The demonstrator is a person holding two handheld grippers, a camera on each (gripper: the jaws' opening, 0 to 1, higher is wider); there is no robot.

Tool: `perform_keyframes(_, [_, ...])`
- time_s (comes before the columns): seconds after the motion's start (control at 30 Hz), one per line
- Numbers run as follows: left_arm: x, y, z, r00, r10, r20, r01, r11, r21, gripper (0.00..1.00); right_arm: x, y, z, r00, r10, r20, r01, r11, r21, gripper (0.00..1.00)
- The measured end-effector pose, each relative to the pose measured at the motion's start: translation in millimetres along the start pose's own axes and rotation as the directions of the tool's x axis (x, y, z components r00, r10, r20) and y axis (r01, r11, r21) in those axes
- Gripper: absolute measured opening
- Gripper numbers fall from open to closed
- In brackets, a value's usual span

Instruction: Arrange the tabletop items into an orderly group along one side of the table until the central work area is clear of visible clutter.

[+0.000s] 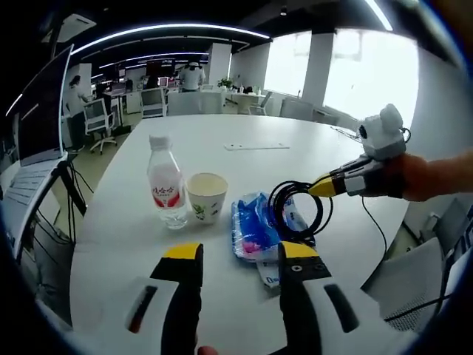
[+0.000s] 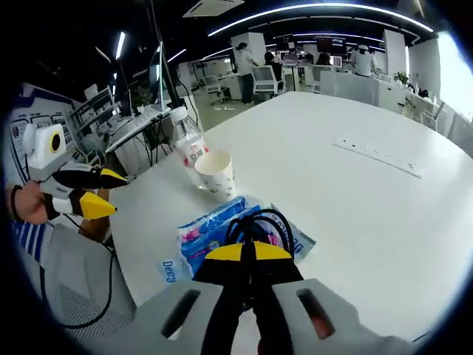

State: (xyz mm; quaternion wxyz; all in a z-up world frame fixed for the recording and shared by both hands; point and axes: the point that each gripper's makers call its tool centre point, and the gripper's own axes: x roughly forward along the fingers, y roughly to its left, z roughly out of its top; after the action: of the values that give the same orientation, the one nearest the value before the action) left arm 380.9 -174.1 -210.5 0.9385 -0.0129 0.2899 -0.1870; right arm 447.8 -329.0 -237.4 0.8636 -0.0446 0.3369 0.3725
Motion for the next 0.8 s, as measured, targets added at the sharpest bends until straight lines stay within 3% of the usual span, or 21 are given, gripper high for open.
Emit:
perform_keyframes(0.4, [-3, 1.0, 0.2, 1.000, 0.001, 0.007, -0.001, 1.000, -0.007, 0.40, -22, -2, 10.3, 0.999, -0.025, 0.042, 0.025, 1.000, -0.004, 0.00])
perform_keyframes(0.8, [-4, -1.9, -0.8, 1.000, -0.005, 0.005, 0.005, 1.000, -0.010, 0.40, -57, -25, 7.4, 0.993, -0.092, 0.069, 0.091, 0.996, 0.014, 0.00])
